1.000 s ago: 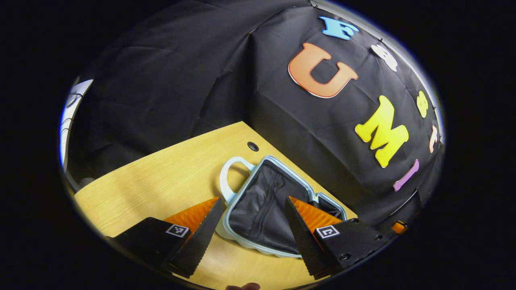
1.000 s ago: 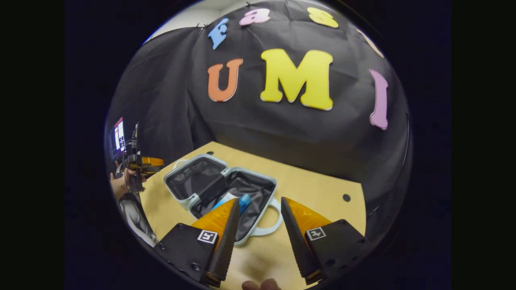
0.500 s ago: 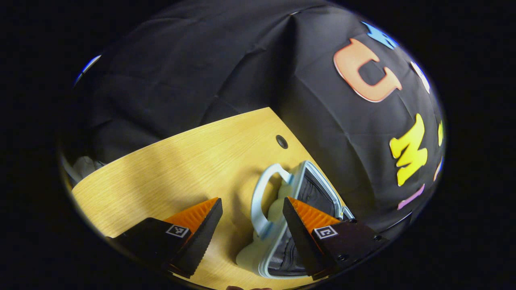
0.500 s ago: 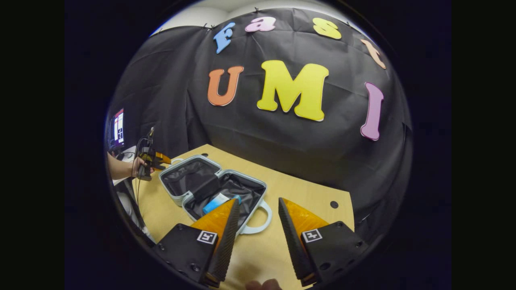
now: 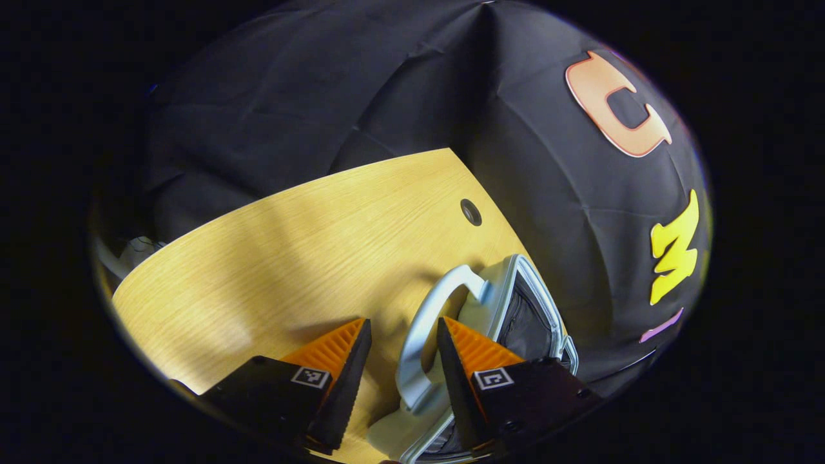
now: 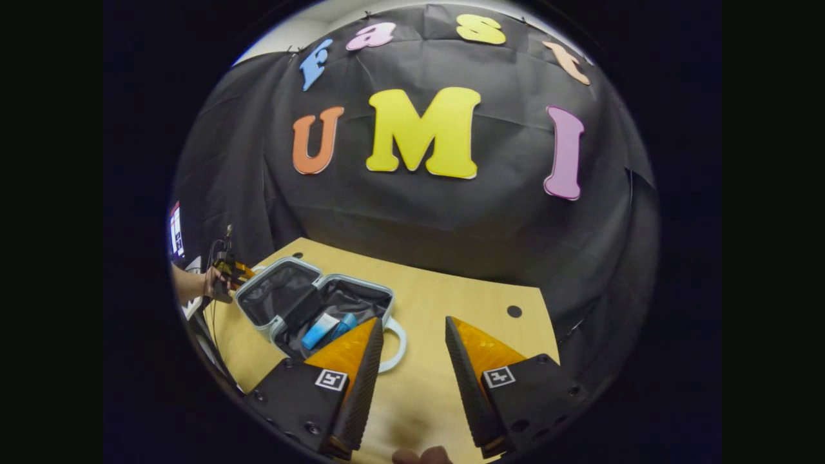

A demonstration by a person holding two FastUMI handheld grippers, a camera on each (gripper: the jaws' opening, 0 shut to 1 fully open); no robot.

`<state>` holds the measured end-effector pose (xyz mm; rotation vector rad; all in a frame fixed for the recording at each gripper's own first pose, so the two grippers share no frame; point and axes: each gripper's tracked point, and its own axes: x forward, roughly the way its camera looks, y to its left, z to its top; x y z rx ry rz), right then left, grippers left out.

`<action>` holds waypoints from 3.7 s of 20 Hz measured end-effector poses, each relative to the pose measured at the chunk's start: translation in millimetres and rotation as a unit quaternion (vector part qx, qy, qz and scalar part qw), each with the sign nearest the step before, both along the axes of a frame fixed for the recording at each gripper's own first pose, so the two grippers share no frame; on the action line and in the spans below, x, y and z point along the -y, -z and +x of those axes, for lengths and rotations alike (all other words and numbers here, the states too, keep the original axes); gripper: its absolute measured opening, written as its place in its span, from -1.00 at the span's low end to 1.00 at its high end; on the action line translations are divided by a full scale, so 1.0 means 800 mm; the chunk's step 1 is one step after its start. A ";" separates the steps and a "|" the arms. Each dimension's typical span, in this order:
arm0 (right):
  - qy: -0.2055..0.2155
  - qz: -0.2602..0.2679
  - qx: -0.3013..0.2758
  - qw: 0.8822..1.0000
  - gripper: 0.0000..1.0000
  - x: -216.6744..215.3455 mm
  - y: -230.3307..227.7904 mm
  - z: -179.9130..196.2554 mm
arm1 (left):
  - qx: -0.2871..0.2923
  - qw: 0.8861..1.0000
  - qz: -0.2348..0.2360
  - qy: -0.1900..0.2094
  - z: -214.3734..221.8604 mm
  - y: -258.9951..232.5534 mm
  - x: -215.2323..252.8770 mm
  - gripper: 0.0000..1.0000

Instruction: First open the suitcase, pack the skin care products into it, and then close the suitcase.

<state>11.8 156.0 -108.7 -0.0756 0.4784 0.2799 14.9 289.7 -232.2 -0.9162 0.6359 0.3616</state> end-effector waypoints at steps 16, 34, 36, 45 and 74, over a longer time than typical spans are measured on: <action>0.045 0.056 0.026 0.997 0.17 0.047 -0.022 -0.028 | 0.048 0.986 0.153 0.039 0.001 -0.209 0.060 -0.72; 0.168 0.042 0.067 0.983 0.17 0.226 -0.042 -0.109 | 0.188 0.908 0.330 0.174 0.067 -0.327 0.501 -0.75; 0.177 0.032 0.064 0.982 0.17 0.239 -0.040 -0.115 | 0.188 0.904 0.332 0.193 0.079 -0.296 0.535 -0.75; 0.195 -0.008 0.042 0.980 0.18 0.286 -0.030 -0.127 | 0.140 0.886 0.354 0.265 0.111 -0.171 0.645 -0.75; 0.111 0.039 0.120 0.986 0.17 0.213 -0.111 -0.055 | 0.265 0.841 0.433 0.186 0.011 -0.331 0.661 0.98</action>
